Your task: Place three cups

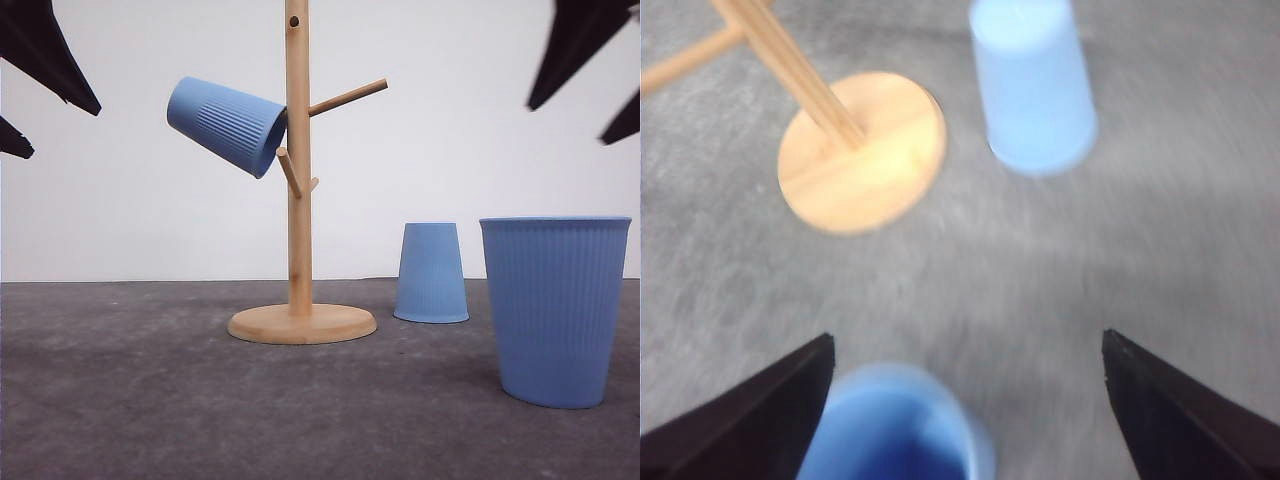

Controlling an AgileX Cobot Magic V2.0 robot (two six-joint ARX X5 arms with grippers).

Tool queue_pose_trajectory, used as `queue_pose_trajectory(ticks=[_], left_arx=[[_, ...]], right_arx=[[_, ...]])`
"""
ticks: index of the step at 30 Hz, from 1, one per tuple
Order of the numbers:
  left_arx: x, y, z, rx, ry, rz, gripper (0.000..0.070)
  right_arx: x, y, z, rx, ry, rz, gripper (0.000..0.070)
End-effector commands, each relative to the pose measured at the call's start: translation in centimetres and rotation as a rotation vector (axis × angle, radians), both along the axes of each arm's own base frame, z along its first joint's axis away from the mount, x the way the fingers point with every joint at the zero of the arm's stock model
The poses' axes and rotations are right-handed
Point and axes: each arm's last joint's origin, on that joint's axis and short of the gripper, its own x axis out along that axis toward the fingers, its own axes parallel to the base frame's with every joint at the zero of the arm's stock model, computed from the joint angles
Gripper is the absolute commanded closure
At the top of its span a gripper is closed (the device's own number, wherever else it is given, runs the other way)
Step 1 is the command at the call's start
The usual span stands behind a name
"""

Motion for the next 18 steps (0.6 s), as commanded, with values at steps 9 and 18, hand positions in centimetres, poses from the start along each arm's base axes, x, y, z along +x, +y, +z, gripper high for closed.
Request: queue_pose_trajectory(ticks=[9, 18], left_arx=[[0.1, -0.1, 0.4, -0.015, -0.005, 0.01, 0.0237], [0.1, -0.1, 0.3, -0.017, 0.01, 0.014, 0.0237]], right_arx=[[8.8, 1.8, -1.7, -0.017, -0.11, 0.173, 0.0147], [15.1, 3.0, -2.6, -0.053, 0.022, 0.138, 0.0052]])
